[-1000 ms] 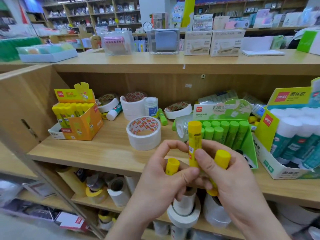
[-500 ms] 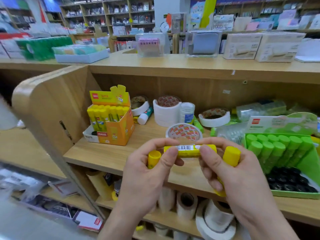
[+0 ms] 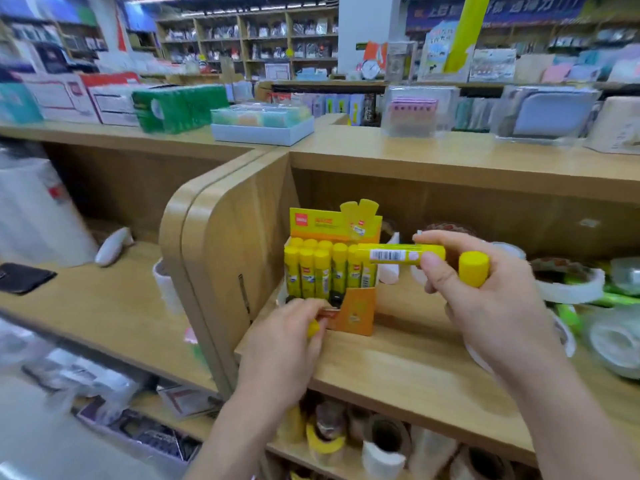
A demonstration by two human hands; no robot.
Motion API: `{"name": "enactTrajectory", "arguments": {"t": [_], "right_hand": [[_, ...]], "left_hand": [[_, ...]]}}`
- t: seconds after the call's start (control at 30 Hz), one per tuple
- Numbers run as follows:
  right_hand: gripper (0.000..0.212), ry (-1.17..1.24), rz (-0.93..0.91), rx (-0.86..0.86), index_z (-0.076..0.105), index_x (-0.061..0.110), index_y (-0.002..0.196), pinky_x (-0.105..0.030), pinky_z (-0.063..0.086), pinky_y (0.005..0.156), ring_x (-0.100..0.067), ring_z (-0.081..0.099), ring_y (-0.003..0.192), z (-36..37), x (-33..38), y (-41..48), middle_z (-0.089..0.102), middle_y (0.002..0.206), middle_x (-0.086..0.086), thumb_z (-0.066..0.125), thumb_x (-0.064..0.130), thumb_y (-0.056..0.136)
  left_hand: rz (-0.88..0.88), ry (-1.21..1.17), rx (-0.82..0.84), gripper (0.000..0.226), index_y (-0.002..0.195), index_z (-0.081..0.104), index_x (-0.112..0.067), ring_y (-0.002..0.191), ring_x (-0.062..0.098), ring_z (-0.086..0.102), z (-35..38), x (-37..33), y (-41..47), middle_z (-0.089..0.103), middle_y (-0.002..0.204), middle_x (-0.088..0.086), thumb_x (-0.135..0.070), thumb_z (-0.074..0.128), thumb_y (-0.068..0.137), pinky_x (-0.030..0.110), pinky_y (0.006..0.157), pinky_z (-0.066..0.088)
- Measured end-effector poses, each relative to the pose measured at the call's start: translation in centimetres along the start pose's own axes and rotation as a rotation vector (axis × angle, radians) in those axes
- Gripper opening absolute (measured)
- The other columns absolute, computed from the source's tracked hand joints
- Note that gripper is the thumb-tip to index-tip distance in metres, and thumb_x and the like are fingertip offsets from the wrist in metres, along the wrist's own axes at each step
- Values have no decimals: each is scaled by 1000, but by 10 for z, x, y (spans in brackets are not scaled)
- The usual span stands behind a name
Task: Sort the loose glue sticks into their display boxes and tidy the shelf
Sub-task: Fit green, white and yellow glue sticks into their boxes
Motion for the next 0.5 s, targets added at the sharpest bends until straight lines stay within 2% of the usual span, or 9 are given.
{"name": "enactTrajectory", "arguments": {"t": [0.03,0.1,0.17,0.27,0.33,0.4,0.5], "right_hand": [[17,-57,-19,-3,67,33,98,-23,45,58,-5,59,58,5,2,5,67,72,13,69,21,86],[20,-164,-35,-26,65,32,94,-37,55,65,-10,64,68,12,4,13,69,79,9,76,26,79],[21,-286,-43,-9,65,32,91,-44,55,69,-12,64,73,21,6,17,68,80,9,78,32,74],[19,-421,-65,51,66,35,89,-38,53,71,-10,61,75,36,9,21,67,85,13,78,33,74],[20,-506,-81,95,68,35,94,-32,50,70,-11,59,77,47,12,21,65,86,14,77,33,76],[21,-604,-88,134,68,35,96,-32,49,69,-11,59,76,56,15,22,65,86,13,76,35,77],[21,-726,-41,208,64,40,95,-30,47,60,-7,57,67,65,16,21,60,76,14,74,39,77]], "left_hand": [[38,-9,6,20,110,66,-28,97,16,64,-1,-2,-2,69,107,-10,-26,62,90,34,75,55],[108,-30,13,17,102,67,-30,86,12,66,-6,-6,-7,70,96,-14,-27,61,87,26,64,55],[137,-89,32,22,105,65,-33,83,5,65,-11,-10,-14,70,94,-18,-31,58,84,23,61,55],[165,-183,-43,28,113,65,-33,93,-1,63,-26,-9,-21,69,104,-19,-30,58,86,24,73,56],[187,-210,-152,31,115,67,-25,102,5,63,-41,-5,-18,68,112,-13,-24,56,87,28,83,54],[198,-155,-222,34,118,66,-20,107,12,61,-51,0,-10,63,121,-7,-17,59,85,31,89,53],[203,-11,-194,45,127,60,-18,98,18,58,-47,4,4,57,133,-4,-12,68,83,32,75,55]]}}
Point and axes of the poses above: each hand's wrist, its own y-axis towards the middle knuckle, its own z-axis out of the palm, x = y × z, the point moved 7 cm from there along y, towards the middle knuckle
